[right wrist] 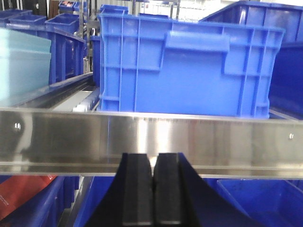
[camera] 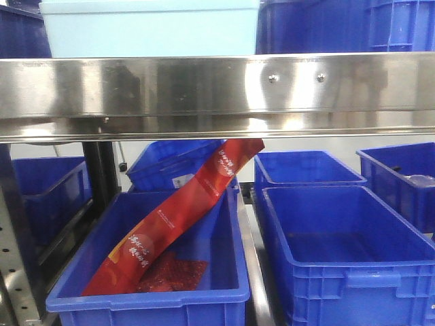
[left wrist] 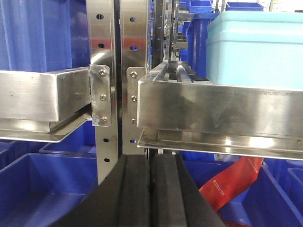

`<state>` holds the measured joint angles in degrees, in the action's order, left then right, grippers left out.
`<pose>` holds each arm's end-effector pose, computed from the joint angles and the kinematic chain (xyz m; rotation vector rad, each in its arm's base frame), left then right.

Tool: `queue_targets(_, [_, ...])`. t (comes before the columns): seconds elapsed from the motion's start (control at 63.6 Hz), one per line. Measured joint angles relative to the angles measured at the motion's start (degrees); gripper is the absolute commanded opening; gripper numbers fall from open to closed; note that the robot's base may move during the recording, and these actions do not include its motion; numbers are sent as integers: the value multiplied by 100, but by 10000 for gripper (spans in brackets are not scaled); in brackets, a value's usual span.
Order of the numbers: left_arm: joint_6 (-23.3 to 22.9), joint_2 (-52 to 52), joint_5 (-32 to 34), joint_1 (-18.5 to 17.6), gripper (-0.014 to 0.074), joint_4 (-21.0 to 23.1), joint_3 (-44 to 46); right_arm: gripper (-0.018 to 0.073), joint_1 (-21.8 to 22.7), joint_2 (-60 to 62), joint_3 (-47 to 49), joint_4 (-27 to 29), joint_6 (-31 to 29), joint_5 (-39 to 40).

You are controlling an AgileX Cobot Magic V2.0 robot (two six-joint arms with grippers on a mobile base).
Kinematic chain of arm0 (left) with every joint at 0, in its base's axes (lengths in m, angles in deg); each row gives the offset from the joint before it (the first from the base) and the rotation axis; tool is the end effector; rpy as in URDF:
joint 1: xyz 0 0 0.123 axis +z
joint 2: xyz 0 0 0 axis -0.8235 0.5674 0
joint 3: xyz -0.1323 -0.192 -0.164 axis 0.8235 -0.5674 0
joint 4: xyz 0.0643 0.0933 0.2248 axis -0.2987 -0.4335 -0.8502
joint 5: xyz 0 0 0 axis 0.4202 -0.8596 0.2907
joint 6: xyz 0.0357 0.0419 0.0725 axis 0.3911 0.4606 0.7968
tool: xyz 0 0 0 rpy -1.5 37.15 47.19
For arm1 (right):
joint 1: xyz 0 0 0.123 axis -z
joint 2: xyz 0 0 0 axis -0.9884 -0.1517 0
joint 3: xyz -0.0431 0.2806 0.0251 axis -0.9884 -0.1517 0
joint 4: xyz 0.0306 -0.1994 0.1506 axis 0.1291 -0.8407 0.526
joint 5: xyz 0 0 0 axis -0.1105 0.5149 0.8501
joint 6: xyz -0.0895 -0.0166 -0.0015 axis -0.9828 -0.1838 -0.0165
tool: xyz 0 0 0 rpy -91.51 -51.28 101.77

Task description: Move two blue bins to right shelf middle

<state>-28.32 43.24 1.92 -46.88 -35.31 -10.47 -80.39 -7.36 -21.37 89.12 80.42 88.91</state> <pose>0.0564 0.0086 0.2051 -0.1156 1.5655 0.1227 0.0619 -0.0011 0.2240 -0.0114 1.5185 -0.0364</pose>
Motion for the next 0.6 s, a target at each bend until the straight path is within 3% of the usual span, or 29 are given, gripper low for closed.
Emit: queue_targets(0.598, [0, 0, 0, 0, -111, 0, 0, -162, 0, 429, -264, 14, -37, -241])
